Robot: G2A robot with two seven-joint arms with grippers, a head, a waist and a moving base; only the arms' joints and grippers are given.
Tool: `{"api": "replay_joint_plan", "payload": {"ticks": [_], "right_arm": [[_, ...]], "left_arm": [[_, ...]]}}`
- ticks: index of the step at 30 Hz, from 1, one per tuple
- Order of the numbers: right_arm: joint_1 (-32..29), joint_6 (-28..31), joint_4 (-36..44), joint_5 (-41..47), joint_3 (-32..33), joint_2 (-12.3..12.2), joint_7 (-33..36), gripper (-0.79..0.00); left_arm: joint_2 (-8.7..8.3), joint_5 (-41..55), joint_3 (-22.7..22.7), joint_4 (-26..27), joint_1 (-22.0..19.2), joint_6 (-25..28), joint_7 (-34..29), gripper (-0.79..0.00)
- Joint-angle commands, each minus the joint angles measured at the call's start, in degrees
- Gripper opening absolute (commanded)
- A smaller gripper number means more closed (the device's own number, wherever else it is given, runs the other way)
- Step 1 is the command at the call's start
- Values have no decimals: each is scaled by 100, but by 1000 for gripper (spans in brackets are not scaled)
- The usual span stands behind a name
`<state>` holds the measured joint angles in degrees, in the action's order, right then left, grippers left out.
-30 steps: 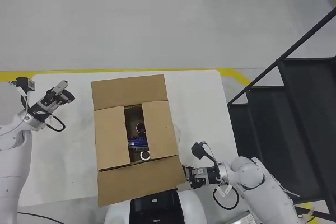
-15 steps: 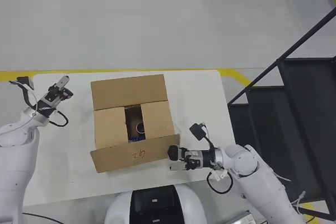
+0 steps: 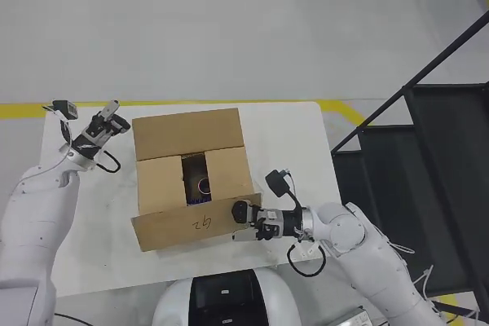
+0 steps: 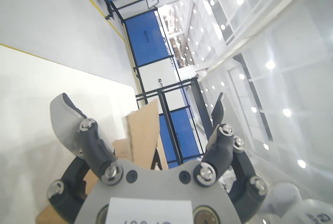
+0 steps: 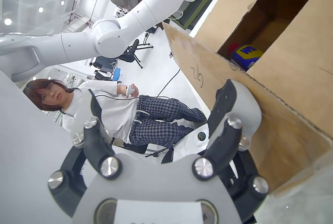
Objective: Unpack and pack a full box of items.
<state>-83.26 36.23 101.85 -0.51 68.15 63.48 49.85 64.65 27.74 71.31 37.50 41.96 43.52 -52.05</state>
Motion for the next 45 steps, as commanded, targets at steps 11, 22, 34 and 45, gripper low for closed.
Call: {"api": "replay_joint_plan", "payload": {"ticks": [11, 22, 34, 45], "right_arm": [[182, -92, -143, -73, -140, -10, -265, 0], [284, -1033, -183, -1403, -232, 2, -946, 0], [-23, -1319, 45, -2057, -79, -68, -1185, 0], [-601, -1332, 359, -2295, 529, -198, -1409, 0]], "left_arm": [[-228, 1363, 422, 1737, 748, -458, -1332, 0], [-533, 1764, 965, 3247, 1774, -1353, -2227, 0], [-730, 1590, 1133, 3698, 2134, -2542, -3416, 0], [-834, 1195, 661, 3639, 2113, -2722, -3595, 0]]}}
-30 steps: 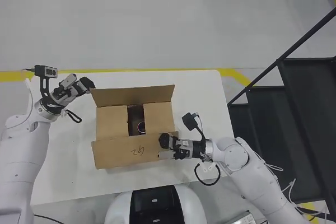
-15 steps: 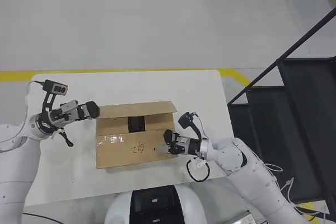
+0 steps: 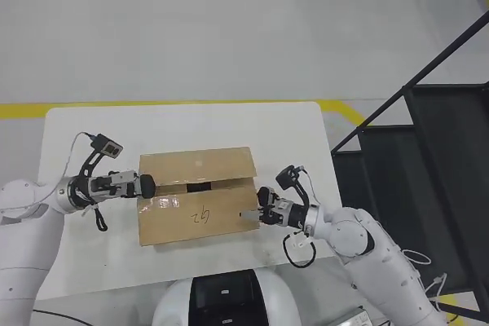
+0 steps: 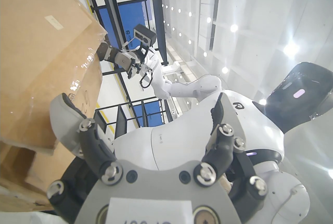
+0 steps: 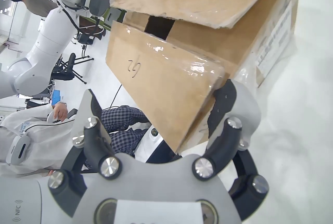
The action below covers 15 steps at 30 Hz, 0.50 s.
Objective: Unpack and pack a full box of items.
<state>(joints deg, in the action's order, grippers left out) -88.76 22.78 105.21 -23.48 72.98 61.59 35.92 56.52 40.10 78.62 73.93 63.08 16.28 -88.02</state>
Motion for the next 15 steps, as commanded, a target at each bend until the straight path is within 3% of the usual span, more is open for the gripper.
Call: {"api": "replay_joint_plan", "payload": {"ticks": [1, 9, 15], "right_arm": [[-95, 33, 31, 35, 85, -17, -36, 0], [-268, 56, 42, -64, 187, -49, -151, 0], [-207, 47, 21, -124, 114, -47, -217, 0]], "left_arm": [[-42, -85, -126, -15, -6, 1, 2, 0], [-143, -108, -319, -225, -175, 97, 98, 0], [-175, -632, -452, -474, -317, 249, 250, 0]]}}
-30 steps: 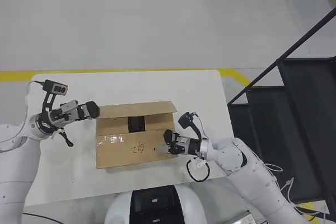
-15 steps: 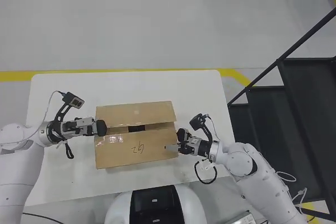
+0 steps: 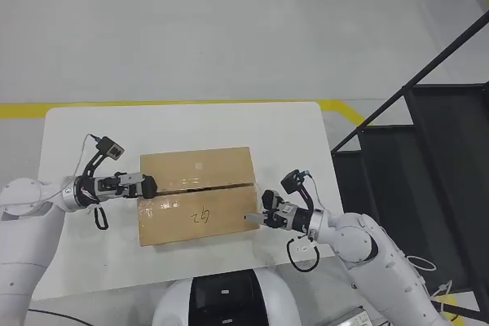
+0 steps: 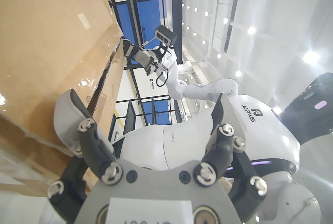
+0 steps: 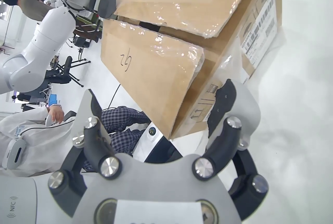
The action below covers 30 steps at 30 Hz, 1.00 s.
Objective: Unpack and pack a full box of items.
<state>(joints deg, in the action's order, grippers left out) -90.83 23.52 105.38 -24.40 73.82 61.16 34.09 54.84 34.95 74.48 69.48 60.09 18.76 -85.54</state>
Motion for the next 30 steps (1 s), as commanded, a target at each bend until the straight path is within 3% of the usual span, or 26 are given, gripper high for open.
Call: {"api": "replay_joint_plan", "payload": {"ticks": [1, 8, 15, 22, 30], "right_arm": [[-18, -47, 15, -57, 62, -9, -57, 0], [-439, -170, 163, -88, 585, -87, -165, 0], [-728, 374, 192, -101, 464, -170, 779, 0], [-883, 1320, -144, -2119, 481, -210, -355, 0], [-1115, 376, -89, -4017, -97, -132, -1489, 0]], "left_arm": [[-13, -164, -69, -28, -28, -8, -7, 0], [-93, -577, -161, 75, 10, 49, 50, 0], [-105, -535, -168, 127, 26, 67, 68, 0], [-105, -535, -168, 127, 26, 67, 68, 0], [-105, -535, -168, 127, 26, 67, 68, 0]]}}
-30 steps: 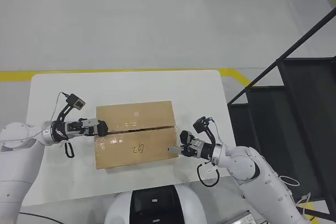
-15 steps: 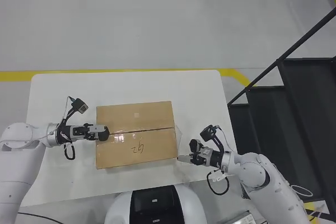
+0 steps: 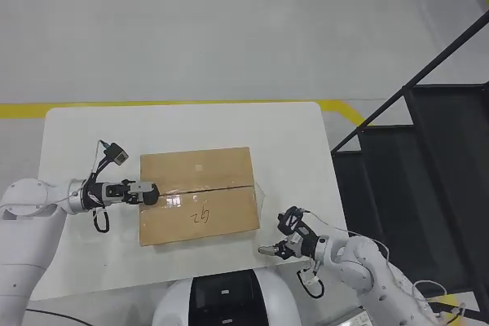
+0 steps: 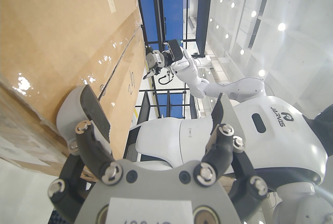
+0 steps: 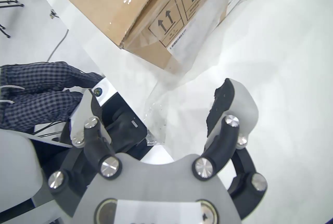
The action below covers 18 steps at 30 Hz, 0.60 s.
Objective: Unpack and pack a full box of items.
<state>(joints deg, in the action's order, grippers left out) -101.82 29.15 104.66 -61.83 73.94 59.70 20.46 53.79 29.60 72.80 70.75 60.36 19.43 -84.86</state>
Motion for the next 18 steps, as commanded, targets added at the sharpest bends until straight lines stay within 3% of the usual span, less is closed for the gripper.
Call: {"api": "replay_joint_plan", "payload": {"ticks": [1, 8, 17, 18], "right_arm": [[-34, -376, -21, -489, -215, 29, -210, 0], [-10, -1637, -189, -1102, -848, 173, -733, 0], [304, -2058, -469, -1284, -1254, 282, -508, 0], [350, -2091, -503, -1262, -1288, 295, -488, -58]], "left_arm": [[0, 0, 0, 0, 0, 0, 0, 0], [0, 0, 0, 0, 0, 0, 0, 0], [0, 0, 0, 0, 0, 0, 0, 0], [0, 0, 0, 0, 0, 0, 0, 0]]}}
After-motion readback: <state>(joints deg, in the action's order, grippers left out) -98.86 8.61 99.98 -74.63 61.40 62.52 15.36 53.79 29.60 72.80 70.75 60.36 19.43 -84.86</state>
